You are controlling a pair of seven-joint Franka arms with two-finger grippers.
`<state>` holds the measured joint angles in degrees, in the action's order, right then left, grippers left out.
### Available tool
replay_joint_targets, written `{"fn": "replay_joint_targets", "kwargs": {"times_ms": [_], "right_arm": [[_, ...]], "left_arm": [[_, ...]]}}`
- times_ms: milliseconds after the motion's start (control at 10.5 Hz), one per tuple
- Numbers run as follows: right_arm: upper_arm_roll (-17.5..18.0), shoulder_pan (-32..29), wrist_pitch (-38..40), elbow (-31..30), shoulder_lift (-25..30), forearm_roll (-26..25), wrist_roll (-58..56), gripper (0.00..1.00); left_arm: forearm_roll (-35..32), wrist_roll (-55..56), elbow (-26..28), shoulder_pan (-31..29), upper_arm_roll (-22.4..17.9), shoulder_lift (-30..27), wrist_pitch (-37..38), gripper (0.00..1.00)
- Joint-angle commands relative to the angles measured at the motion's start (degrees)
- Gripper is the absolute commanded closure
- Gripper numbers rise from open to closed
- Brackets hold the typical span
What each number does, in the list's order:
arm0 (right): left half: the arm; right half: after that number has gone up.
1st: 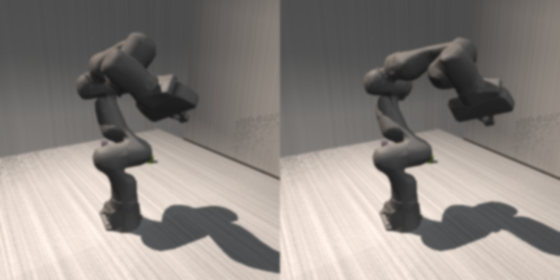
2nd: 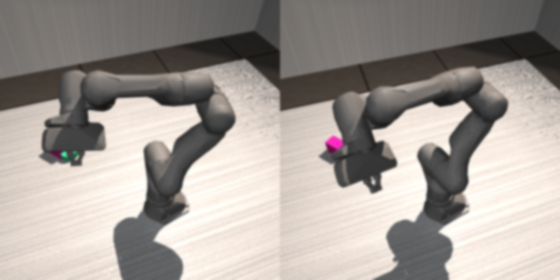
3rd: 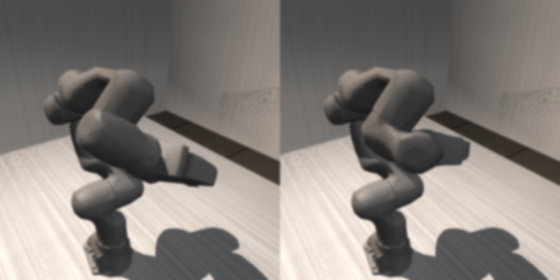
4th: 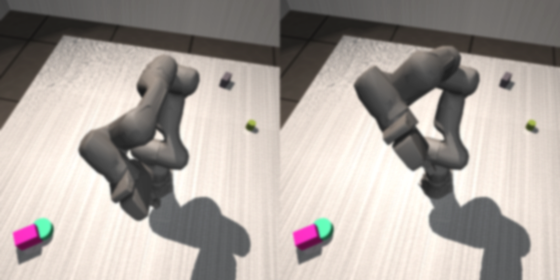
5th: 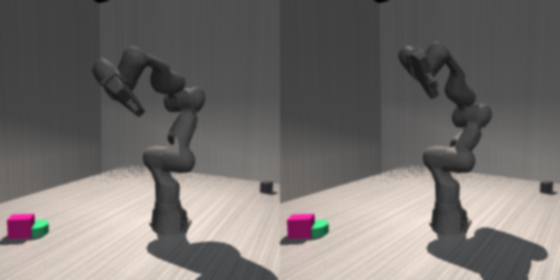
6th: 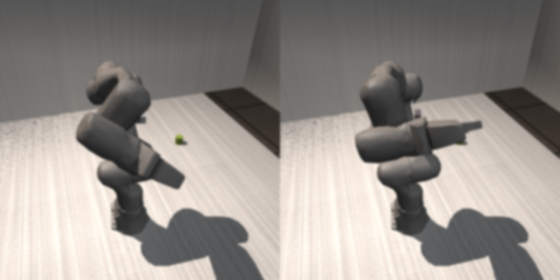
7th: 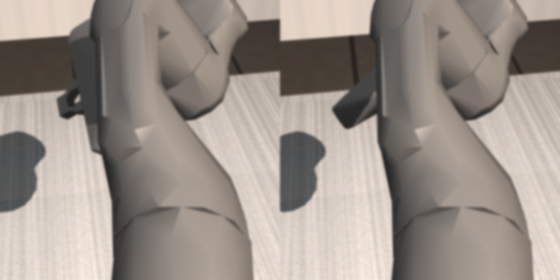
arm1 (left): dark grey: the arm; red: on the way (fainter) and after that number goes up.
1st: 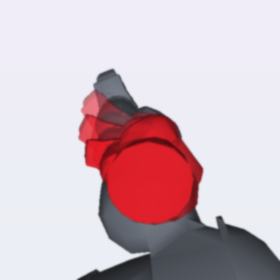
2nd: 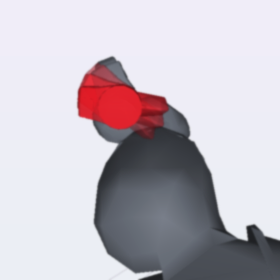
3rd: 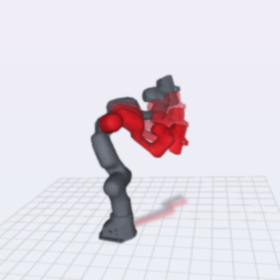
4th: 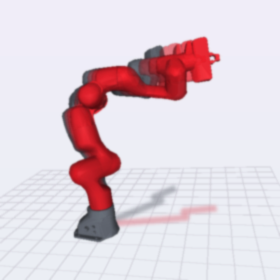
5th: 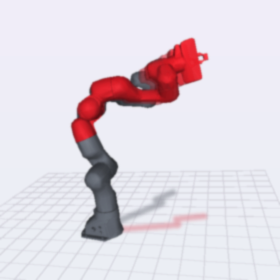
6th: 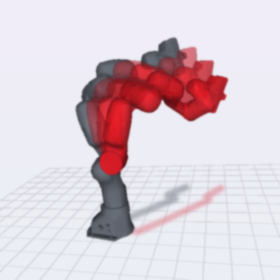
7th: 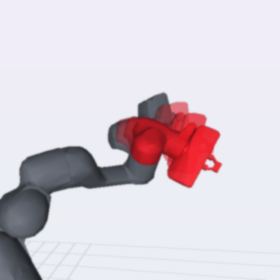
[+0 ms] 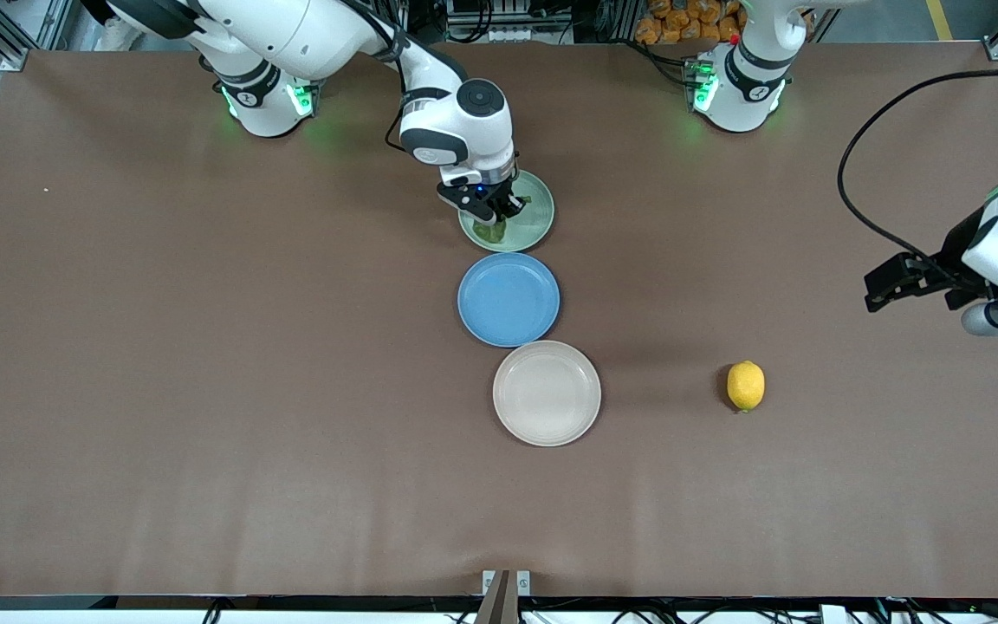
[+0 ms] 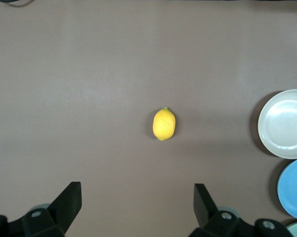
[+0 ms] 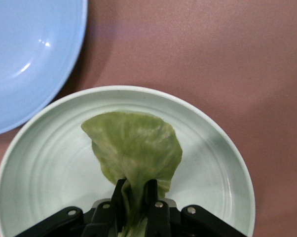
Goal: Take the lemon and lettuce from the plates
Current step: 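Grasp the lettuce leaf with the right gripper and lift it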
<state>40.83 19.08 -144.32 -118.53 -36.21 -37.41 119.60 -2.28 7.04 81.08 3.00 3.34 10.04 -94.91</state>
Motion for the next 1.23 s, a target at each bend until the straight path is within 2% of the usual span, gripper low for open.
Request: {"fn": "replay_joint_targets", "kwargs": {"times_ms": [0,190,380,665,759,949,1139], "right_arm": [[3.4,-3.3,1.7,0.0,0.8,-1.4,-0.9,0.79],[4.8,-5.2,2.9,-0.2,2.0,-1.1,-2.3,0.8],[6.7,-7.8,6.0,-0.1,3.3,1.5,-6.5,0.8],[7.4,-10.3,12.4,0.7,8.4,13.5,-20.9,0.82],[7.3,-11.2,15.3,2.0,9.4,16.1,-24.7,0.83],[7.0,-13.0,21.2,5.1,9.8,17.2,-29.9,0.84],[5.1,-14.8,23.5,7.0,9.8,17.3,-33.9,0.84]], "left_arm": [[0.5,-0.2,1.2,-0.3,-0.2,-3.0,2.2,0.0],[0.5,-0.4,1.5,-0.4,-0.4,-4.9,2.3,0.0],[0.6,-1.1,2.1,-1.1,0.0,-6.2,3.8,0.0],[0.7,-0.8,2.3,-1.1,0.1,-7.1,4.4,0.0],[0.7,-0.9,2.2,-1.2,0.1,-7.1,4.4,0.0],[1.0,0.0,1.6,-1.0,0.0,-6.3,4.4,0.0],[0.7,0.1,1.6,-0.8,0.1,-6.3,4.4,0.0]]}}
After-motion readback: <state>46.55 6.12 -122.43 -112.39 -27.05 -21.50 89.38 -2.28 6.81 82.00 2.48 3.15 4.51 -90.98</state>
